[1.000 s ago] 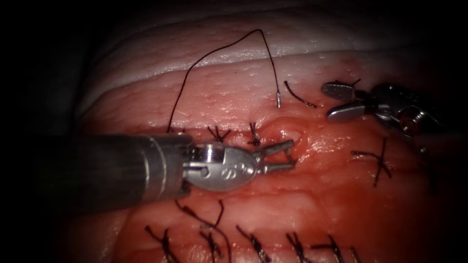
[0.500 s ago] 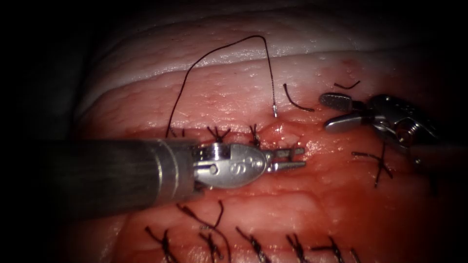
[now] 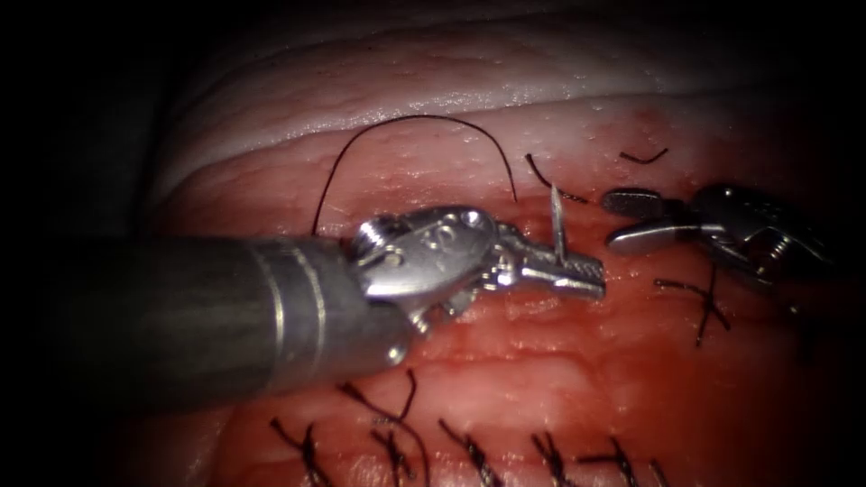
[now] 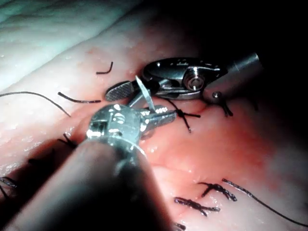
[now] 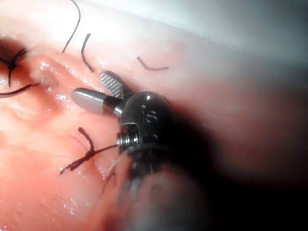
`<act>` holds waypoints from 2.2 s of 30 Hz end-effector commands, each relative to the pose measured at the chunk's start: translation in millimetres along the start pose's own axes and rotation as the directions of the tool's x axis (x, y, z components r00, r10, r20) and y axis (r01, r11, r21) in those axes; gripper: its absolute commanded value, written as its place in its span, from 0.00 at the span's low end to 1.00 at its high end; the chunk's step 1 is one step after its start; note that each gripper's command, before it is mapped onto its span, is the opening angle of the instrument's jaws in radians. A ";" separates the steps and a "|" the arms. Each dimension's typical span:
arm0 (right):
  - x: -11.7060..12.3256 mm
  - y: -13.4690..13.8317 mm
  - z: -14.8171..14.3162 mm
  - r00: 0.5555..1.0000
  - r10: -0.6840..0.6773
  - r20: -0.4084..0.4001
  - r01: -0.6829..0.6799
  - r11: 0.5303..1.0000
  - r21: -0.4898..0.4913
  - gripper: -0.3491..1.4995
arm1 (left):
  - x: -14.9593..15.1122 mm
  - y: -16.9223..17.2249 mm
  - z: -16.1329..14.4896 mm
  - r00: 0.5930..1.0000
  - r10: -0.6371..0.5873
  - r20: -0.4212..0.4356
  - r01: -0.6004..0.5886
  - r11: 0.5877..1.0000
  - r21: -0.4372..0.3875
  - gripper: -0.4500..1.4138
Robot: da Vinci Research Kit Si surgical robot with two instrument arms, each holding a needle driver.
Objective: Wound Closure
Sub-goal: With left hand, pull needle the rest of the way through the flesh, then hand needle to right arm
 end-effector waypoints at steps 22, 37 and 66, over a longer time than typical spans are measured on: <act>0.1 -2.2 0.4 0.939 0.343 -0.035 -0.342 0.939 0.024 0.21 | 9.5 0.4 -1.9 0.632 0.733 0.253 -0.775 0.588 0.232 0.00; 3.9 -6.5 1.4 0.744 0.668 0.017 -0.662 0.734 0.152 0.91 | -3.8 0.8 0.7 0.292 0.842 0.455 -0.956 0.250 0.151 0.00; 4.2 -9.0 8.1 0.750 0.661 0.021 -0.657 0.742 0.133 0.75 | -4.6 0.6 1.7 0.158 0.815 0.558 -0.987 0.106 0.124 0.00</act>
